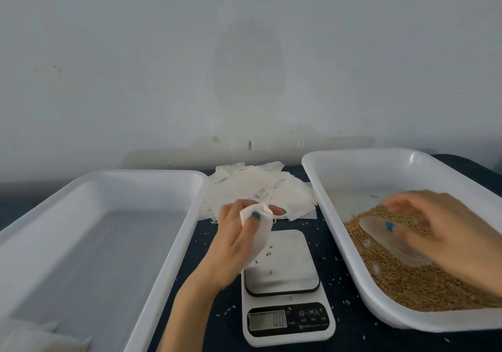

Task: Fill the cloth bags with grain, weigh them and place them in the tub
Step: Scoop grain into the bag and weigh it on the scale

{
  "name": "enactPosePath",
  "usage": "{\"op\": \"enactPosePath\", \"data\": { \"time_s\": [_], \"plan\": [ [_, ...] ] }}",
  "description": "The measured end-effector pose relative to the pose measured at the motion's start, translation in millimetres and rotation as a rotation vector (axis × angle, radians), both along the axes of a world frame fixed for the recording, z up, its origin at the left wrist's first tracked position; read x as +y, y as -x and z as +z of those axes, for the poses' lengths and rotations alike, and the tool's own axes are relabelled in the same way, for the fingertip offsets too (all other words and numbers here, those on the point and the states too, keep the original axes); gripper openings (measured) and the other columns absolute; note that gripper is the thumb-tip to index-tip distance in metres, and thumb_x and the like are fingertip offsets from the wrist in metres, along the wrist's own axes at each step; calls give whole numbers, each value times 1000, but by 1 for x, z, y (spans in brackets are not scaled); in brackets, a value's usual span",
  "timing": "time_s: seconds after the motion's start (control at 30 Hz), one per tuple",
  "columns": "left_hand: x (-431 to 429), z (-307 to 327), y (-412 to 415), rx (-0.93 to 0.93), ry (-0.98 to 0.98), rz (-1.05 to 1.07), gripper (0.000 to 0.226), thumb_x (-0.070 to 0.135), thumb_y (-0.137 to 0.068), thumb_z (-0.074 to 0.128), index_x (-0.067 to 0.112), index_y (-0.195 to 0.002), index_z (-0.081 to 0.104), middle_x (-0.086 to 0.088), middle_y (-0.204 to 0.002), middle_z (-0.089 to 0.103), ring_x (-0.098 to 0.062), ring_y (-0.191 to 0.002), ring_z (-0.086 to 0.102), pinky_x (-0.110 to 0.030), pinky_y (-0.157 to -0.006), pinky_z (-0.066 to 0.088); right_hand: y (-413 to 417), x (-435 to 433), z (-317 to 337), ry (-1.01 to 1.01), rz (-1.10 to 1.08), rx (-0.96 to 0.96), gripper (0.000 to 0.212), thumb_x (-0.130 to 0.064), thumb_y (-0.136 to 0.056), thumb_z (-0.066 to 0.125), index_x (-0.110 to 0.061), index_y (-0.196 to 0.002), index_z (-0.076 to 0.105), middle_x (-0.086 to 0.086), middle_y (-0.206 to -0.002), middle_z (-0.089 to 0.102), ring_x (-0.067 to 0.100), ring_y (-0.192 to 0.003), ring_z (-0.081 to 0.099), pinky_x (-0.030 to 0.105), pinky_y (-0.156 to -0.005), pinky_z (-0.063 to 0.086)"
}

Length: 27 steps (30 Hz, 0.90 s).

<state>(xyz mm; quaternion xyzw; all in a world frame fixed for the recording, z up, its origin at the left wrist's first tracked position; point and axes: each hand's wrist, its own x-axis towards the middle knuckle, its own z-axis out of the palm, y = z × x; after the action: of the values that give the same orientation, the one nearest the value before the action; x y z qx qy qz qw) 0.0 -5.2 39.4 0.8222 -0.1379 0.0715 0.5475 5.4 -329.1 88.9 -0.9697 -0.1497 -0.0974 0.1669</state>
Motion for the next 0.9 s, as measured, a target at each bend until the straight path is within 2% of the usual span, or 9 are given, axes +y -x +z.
{"op": "enactPosePath", "data": {
  "time_s": [0.07, 0.2, 0.3, 0.4, 0.5, 0.53, 0.63, 0.8, 0.9],
  "plan": [
    [-2, 0, -6, -85, -144, 17, 33, 48, -102, 29, 67, -111, 54, 22, -111, 52, -3, -113, 42, -28, -96, 40, 19, 41, 11, -136, 106, -34, 38, -63, -75, 48, -59, -113, 44, -40, -108, 50, -19, -106, 47, 10, -84, 42],
    [-5, -3, -14, -42, 3, -46, 29, 26, -107, 42, 32, -117, 69, 12, -110, 69, -12, -104, 63, -41, -93, 52, 33, 99, 3, -333, 234, -23, 40, -48, -84, 55, -50, -121, 43, -37, -115, 50, -23, -112, 44, -5, -89, 32],
    [-7, -13, -24, -23, -2, -14, 24, 18, -104, 50, 27, -110, 71, 5, -98, 72, -18, -90, 65, -38, -84, 52, 26, 128, -20, -450, 232, 15, 46, -24, -95, 56, -40, -134, 38, -29, -129, 45, -17, -121, 41, 4, -100, 36],
    [-10, -26, -32, -7, -97, 5, 24, 13, -100, 52, 27, -109, 70, 2, -86, 70, -6, -67, 54, -20, -66, 44, 14, 147, -45, -621, 185, 9, 51, -6, -95, 54, -36, -133, 39, -21, -130, 48, -8, -122, 46, 18, -104, 42],
    [-7, -38, -35, -3, -141, 78, 21, 22, -101, 54, 29, -117, 64, 19, -93, 68, 3, -81, 60, -13, -72, 43, 0, 156, -70, -696, 128, -21, 48, 1, -94, 51, -24, -135, 46, -17, -121, 55, -1, -118, 52, 23, -102, 45],
    [-5, -42, -35, 5, -132, 111, 19, 29, -101, 54, 31, -118, 62, 22, -88, 66, 3, -78, 59, -12, -69, 42, -4, 156, -78, -718, 109, -32, 46, 1, -94, 50, -22, -133, 49, -17, -118, 57, -1, -115, 54, 24, -101, 46],
    [4, -48, -32, 12, -109, 180, 26, 46, -99, 47, 37, -122, 55, 18, -70, 60, -1, -62, 53, -13, -58, 42, -14, 150, -98, -747, 65, -53, 34, -3, -97, 51, -20, -126, 55, -13, -115, 61, 1, -112, 57, 29, -96, 51],
    [11, -55, -29, 8, -142, 227, 23, 44, -100, 48, 37, -121, 53, 15, -93, 68, -3, -82, 62, -14, -70, 50, -22, 136, -111, -789, 31, -34, 24, -4, -99, 51, -22, -110, 62, -8, -105, 67, -3, -95, 64, 8, -77, 48],
    [10, -57, -29, 8, -164, 243, 27, 47, -99, 46, 36, -123, 53, 11, -90, 65, -5, -82, 61, -19, -71, 51, -22, 135, -114, -739, 36, -14, 26, -2, -98, 52, -25, -106, 62, -12, -101, 66, -5, -86, 66, 18, -79, 52]
  ]
}}
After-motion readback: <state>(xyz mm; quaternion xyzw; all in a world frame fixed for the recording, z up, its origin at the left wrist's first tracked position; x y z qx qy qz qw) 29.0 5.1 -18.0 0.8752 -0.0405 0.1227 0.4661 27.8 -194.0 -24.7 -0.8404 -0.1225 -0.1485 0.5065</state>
